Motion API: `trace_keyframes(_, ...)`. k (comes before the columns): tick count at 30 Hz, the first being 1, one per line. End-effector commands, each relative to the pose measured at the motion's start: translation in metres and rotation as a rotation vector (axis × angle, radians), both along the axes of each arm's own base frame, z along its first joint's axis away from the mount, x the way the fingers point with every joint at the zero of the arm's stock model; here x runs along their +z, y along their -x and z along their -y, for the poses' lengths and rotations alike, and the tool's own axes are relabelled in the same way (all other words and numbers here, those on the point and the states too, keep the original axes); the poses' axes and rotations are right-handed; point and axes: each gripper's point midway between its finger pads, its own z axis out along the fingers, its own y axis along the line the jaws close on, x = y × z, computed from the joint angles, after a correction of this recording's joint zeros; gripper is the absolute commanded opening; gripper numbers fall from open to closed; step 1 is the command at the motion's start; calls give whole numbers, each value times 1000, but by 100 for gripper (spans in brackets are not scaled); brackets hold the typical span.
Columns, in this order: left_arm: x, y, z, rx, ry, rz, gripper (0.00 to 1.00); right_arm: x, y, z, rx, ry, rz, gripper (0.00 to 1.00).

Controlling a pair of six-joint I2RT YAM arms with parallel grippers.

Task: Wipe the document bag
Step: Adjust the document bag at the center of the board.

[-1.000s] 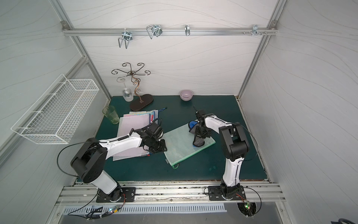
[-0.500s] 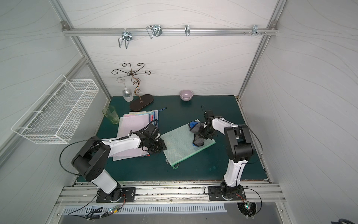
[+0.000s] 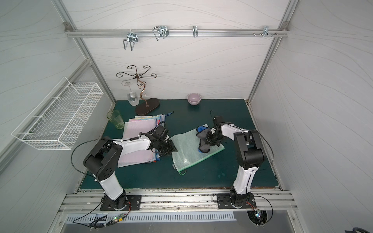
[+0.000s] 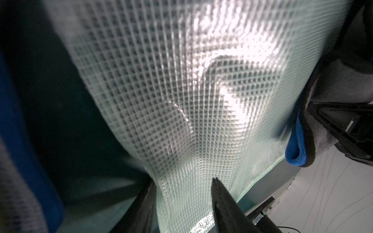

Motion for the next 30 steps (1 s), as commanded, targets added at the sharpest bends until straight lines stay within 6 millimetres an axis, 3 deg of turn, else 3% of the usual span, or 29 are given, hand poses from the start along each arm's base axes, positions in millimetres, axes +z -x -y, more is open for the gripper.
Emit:
trace_keyframes(1, -40, 2, -9, 22, -81, -40, 48, -26, 34, 4, 2, 38, -133, 0)
trace_keyframes(5, -39, -3, -6, 24, -63, -23, 42, -27, 36, 2, 6, 37, -137, 0)
trace_keyframes(7, -40, -5, -5, 25, -57, -23, 26, -28, 37, 2, 7, 37, -136, 0)
trace_keyframes(12, -40, -9, -2, 20, -36, -17, 3, -29, 37, 1, 11, 40, -136, 0)
trace_keyframes(19, -24, -15, 2, -4, 5, 47, 0, -24, 36, 3, 21, 56, -124, 0)
trace_keyframes(23, 15, -20, -2, -41, 0, 164, 0, 5, 28, 6, 46, 113, -34, 0)
trace_keyframes(28, 96, -22, -35, -140, -168, 351, 0, 73, 16, 20, 16, 171, 164, 0)
trace_keyframes(30, 130, -20, -53, -162, -247, 420, 0, 89, 18, 27, 0, 190, 198, 0)
